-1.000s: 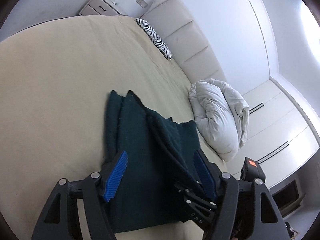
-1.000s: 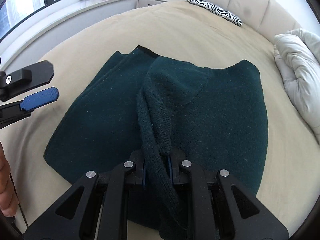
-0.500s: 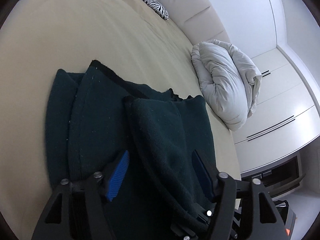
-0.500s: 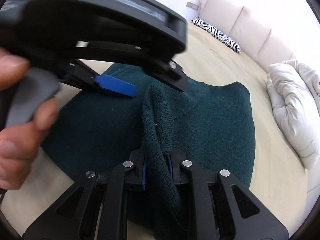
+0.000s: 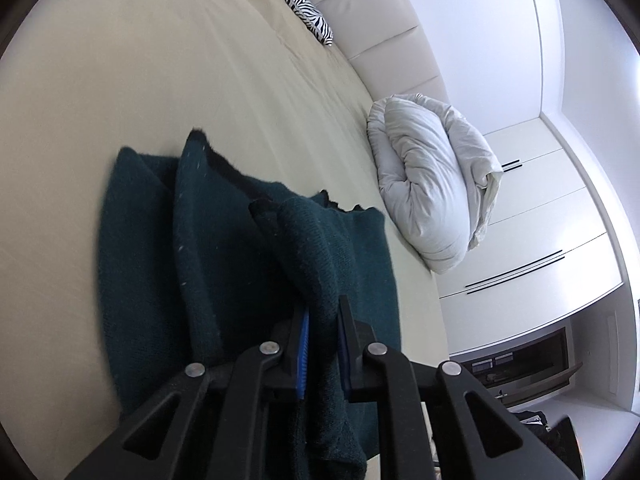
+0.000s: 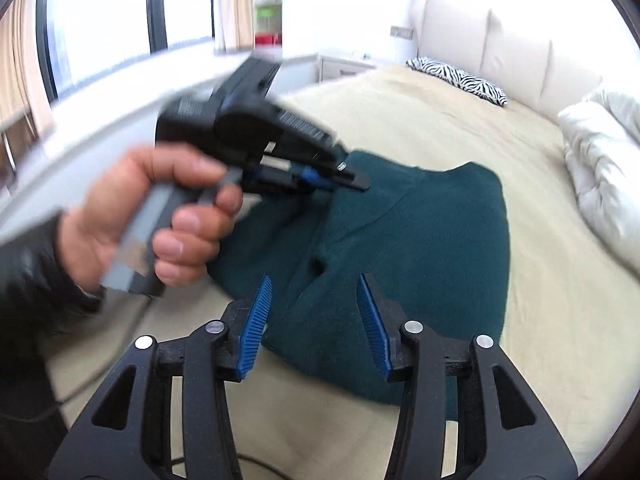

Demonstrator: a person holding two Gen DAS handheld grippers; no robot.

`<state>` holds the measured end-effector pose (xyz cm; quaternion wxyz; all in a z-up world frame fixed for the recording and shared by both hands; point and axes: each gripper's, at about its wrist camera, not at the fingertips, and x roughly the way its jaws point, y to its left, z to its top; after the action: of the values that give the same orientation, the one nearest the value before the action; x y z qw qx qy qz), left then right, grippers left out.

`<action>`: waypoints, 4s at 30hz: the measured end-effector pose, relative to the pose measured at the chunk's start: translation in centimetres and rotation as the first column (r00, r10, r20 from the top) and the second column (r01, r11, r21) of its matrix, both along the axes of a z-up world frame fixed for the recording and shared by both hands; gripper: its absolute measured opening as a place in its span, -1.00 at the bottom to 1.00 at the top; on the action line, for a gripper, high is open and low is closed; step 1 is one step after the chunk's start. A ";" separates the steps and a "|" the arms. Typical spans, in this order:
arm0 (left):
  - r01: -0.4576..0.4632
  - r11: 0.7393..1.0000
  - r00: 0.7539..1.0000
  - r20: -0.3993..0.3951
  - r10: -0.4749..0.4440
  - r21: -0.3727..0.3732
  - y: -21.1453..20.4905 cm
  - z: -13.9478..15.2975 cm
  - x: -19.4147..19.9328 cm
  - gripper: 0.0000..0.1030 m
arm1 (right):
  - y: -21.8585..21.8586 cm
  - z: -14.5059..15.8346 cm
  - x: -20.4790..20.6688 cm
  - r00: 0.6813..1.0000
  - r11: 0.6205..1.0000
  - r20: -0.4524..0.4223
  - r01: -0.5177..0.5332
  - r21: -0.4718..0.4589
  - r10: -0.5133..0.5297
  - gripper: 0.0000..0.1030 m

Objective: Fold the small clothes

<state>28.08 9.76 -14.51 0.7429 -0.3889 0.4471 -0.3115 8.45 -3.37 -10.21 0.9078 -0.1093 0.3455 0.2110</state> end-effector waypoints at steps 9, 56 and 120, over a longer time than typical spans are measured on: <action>-0.086 0.996 0.996 -0.032 0.086 0.011 6.2 0.7 0.7 -0.74 | 1.8 -3.8 4.6 0.996 0.988 -0.067 0.047 -0.144 -0.057 -0.11; -0.137 0.770 0.984 0.174 0.034 0.623 0.1 -0.3 -1.7 -0.77 | -17.9 -3.1 17.1 0.904 0.772 -0.424 0.309 0.556 -0.056 -0.07; 0.030 0.716 0.975 0.137 -0.174 0.697 -4.0 1.4 -3.4 -0.54 | -19.0 -7.5 14.7 0.807 0.687 -0.548 0.271 0.674 0.219 -0.08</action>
<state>24.67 5.71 -13.11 0.8553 -0.0264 0.4775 -0.1991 23.12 -22.38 -17.70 0.7240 0.3348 0.4986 0.3392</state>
